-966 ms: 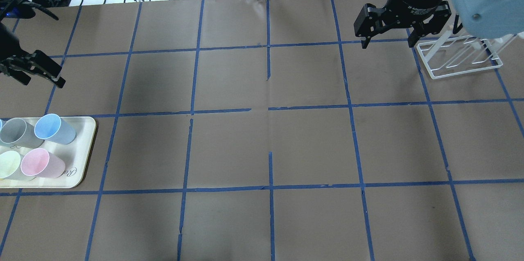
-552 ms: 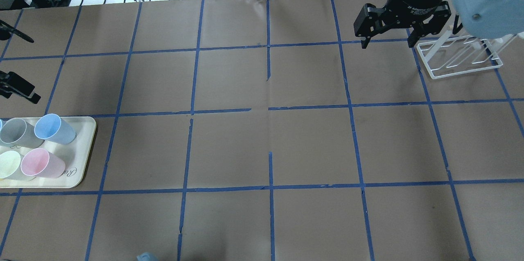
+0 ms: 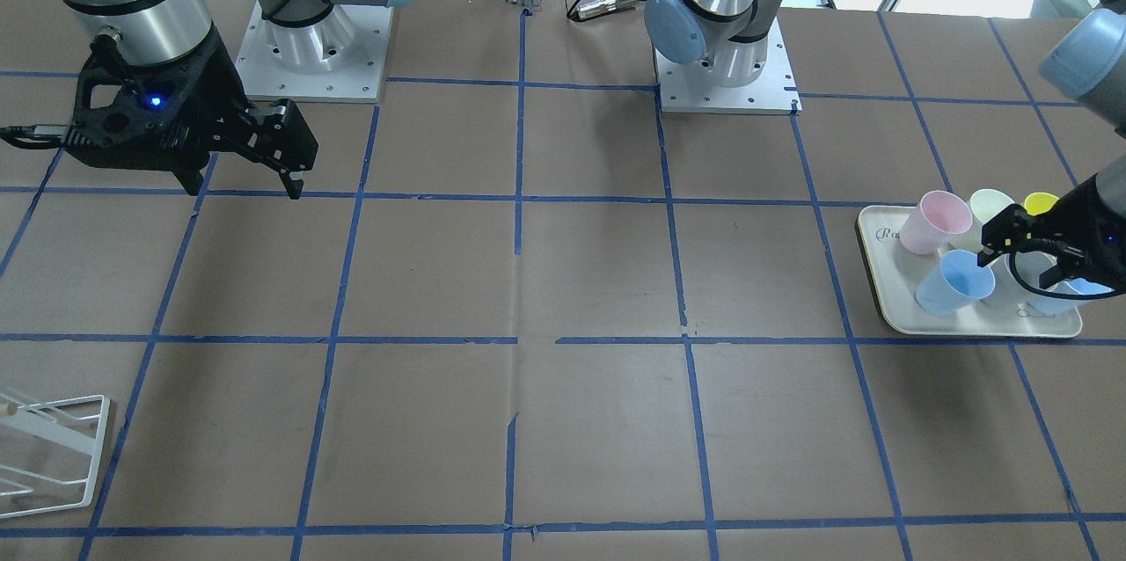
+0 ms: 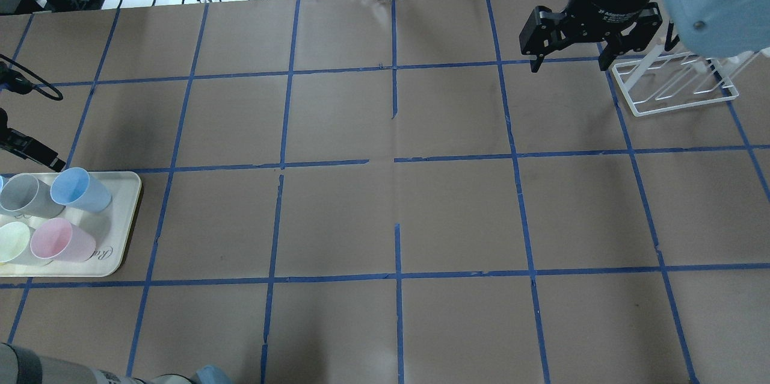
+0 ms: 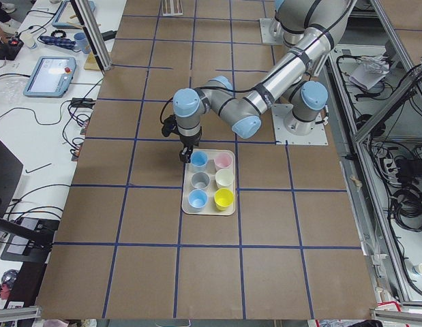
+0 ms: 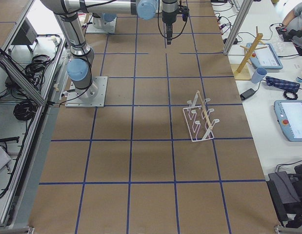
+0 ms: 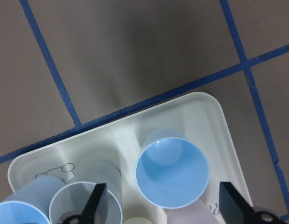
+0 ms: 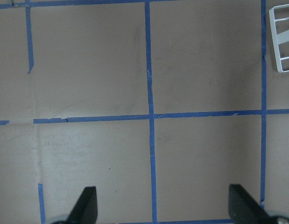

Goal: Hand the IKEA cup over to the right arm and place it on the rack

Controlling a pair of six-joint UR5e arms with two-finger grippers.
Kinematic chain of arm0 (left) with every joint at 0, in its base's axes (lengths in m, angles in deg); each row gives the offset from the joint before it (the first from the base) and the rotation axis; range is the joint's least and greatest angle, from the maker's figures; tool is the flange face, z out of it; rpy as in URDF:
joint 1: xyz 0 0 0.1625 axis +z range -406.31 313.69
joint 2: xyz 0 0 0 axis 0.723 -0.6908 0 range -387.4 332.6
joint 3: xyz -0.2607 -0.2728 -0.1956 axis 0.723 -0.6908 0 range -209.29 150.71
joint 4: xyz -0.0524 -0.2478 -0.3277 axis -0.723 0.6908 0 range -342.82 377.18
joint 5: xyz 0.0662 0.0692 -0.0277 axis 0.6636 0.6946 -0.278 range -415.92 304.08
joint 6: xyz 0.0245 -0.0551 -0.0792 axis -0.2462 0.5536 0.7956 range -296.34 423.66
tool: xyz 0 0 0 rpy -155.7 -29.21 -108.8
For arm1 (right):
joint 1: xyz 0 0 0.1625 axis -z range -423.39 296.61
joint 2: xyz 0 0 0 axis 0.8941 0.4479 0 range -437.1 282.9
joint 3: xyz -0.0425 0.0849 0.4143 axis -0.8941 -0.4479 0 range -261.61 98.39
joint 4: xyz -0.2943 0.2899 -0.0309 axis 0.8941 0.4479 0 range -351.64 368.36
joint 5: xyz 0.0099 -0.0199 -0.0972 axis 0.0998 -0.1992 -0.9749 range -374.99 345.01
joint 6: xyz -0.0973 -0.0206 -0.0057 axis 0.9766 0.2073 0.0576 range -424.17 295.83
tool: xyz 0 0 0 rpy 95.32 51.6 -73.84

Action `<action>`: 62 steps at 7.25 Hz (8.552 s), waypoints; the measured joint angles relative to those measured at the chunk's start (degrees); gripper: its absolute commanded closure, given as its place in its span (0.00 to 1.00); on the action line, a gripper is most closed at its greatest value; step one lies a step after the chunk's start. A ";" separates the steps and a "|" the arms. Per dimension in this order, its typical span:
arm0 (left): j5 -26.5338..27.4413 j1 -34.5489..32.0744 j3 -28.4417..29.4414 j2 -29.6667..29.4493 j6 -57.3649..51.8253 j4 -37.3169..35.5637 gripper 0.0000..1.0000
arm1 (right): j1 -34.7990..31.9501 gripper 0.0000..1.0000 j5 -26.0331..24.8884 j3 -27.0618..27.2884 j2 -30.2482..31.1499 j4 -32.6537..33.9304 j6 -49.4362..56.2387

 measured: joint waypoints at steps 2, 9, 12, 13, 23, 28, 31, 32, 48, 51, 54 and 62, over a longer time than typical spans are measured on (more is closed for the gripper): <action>0.03 0.03 0.42 -2.32 -0.91 -0.51 0.20 | 0.00 0.00 0.01 0.03 -0.01 -0.01 -0.02; 4.58 -0.02 0.20 -6.12 -2.04 -0.28 0.96 | 0.00 0.00 0.15 0.05 -0.06 0.05 0.04; 5.03 -0.08 0.22 -6.14 -1.99 0.96 1.00 | 0.00 0.00 0.12 0.11 -0.06 0.04 -0.02; 4.89 -0.22 0.49 -5.93 -1.81 1.61 1.00 | 0.00 0.00 0.13 0.12 -0.08 0.05 -0.01; -13.29 -24.63 13.83 2.19 37.57 19.91 1.00 | 1.25 0.00 0.98 0.10 -0.36 0.11 4.79; -53.67 -27.92 10.85 6.07 47.85 33.04 1.00 | 4.24 0.00 4.31 0.08 -0.07 0.73 16.15; -76.29 -28.15 -0.62 8.96 47.24 36.61 1.00 | 4.43 0.00 12.27 0.03 -0.03 0.68 23.78; -78.43 -28.47 -3.41 10.66 46.87 36.81 1.00 | 4.49 0.00 14.60 -0.12 0.16 0.79 30.10; -86.60 -35.91 -13.73 21.58 51.00 38.80 1.00 | 7.12 0.00 56.37 3.66 8.91 -12.41 99.89; -86.68 -35.91 -13.99 21.89 51.05 38.74 1.00 | 7.21 0.00 57.69 4.46 9.14 -16.88 99.56; -86.69 -35.99 -14.08 22.17 50.99 38.74 1.00 | 6.74 0.00 58.10 5.16 9.39 -18.50 99.63; -86.69 -36.12 -14.37 23.02 50.88 38.74 1.00 | 4.97 0.02 59.82 6.14 8.77 -18.10 98.93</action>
